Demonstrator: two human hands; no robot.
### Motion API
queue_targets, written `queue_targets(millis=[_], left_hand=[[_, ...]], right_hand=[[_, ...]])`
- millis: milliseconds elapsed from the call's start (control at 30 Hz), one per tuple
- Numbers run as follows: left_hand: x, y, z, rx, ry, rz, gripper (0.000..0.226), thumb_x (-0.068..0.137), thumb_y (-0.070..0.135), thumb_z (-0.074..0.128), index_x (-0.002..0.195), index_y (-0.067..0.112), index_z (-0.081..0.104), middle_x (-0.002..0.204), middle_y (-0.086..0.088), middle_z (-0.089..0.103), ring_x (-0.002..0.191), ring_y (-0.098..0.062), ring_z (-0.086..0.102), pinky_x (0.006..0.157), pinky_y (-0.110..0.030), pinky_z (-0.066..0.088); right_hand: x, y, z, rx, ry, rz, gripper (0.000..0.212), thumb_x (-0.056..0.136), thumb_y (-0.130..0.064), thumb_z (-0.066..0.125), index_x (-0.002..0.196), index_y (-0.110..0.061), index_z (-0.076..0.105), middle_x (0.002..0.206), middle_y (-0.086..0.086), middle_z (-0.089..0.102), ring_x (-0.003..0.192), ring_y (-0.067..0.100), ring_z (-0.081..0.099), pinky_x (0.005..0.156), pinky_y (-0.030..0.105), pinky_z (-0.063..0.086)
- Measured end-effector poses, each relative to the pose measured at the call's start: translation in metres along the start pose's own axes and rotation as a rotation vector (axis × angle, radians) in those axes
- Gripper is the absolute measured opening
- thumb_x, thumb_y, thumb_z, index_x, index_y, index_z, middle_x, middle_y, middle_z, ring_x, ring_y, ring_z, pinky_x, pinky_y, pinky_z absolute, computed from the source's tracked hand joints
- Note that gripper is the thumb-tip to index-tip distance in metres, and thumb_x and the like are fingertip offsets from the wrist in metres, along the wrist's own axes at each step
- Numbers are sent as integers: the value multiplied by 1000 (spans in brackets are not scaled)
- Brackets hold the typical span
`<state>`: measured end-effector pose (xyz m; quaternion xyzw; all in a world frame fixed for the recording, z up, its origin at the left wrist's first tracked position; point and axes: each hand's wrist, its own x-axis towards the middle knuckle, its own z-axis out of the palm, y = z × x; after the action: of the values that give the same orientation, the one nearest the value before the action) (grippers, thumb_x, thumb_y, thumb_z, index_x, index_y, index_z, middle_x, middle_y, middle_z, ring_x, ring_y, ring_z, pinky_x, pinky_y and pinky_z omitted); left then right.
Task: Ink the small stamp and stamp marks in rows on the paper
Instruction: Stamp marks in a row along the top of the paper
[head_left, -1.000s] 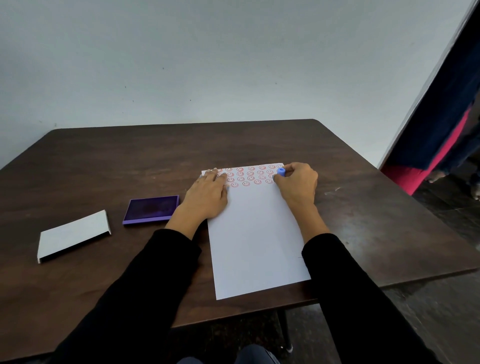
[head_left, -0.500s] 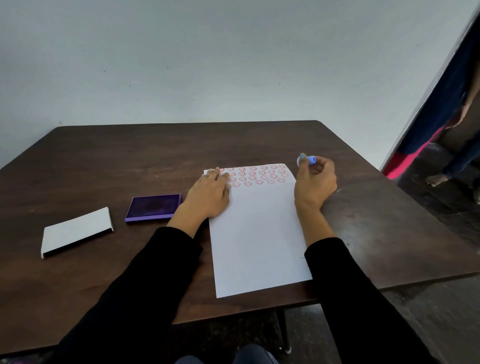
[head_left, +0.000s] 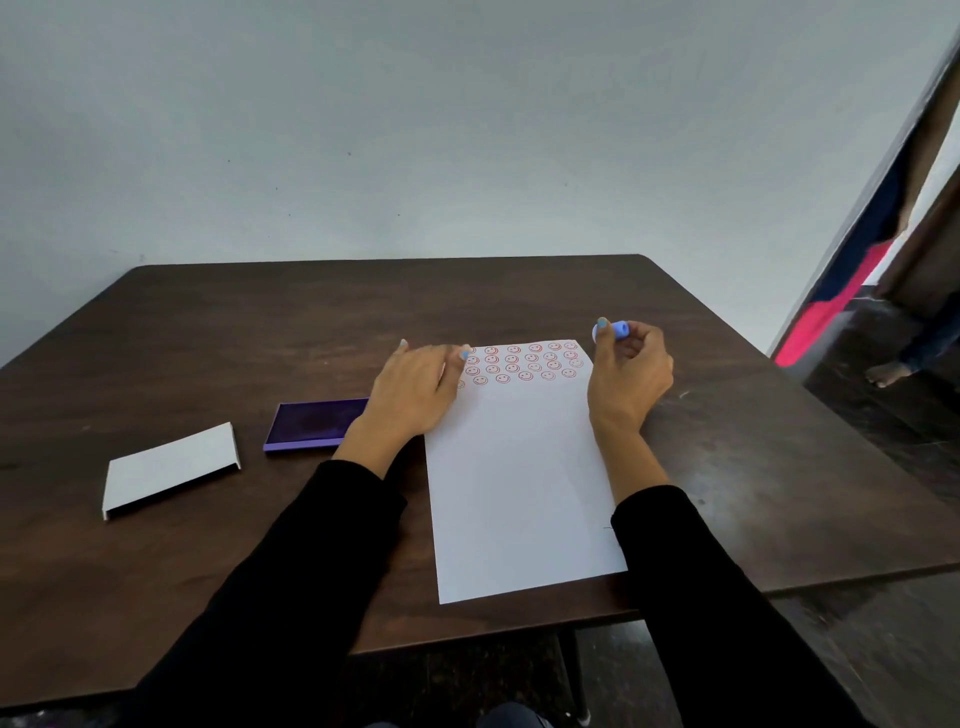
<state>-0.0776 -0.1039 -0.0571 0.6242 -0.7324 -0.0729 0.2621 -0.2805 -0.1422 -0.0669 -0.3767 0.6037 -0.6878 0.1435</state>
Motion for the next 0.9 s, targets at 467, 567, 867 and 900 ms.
queue_targets(millis=[467,567,867,900], left_hand=[[-72,-45,-42,181,-10,-29,77,49,70,42,111,31,65,134,7,56,136,-14,37,118,-56,-4],[-77,-47,-39,142,28,-45,57,62,64,52,107,33,68,135,7,56,137,-14,37,118,-56,-5],[-64,-45,-33,102,66,-80,24,82,49,61,99,34,66,129,10,59,138,-14,34,113,-61,-7],[-58,-43,-35,91,109,-75,23,84,45,59,101,31,65,125,10,61,135,-15,38,113,-60,-6]], right_hand=[[-6,-1,-2,-91,-88,-126,28,83,-36,67,98,-13,62,92,5,68,91,12,49,71,20,35],[-7,-1,-2,-98,-101,-138,28,83,-35,67,98,-12,63,92,6,69,92,16,52,72,21,36],[-9,-3,-2,-115,-125,-170,26,84,-33,67,96,-10,64,92,8,69,92,24,57,71,26,41],[-9,-3,-2,-121,-129,-173,27,84,-33,67,97,-10,64,93,8,69,92,25,58,71,26,42]])
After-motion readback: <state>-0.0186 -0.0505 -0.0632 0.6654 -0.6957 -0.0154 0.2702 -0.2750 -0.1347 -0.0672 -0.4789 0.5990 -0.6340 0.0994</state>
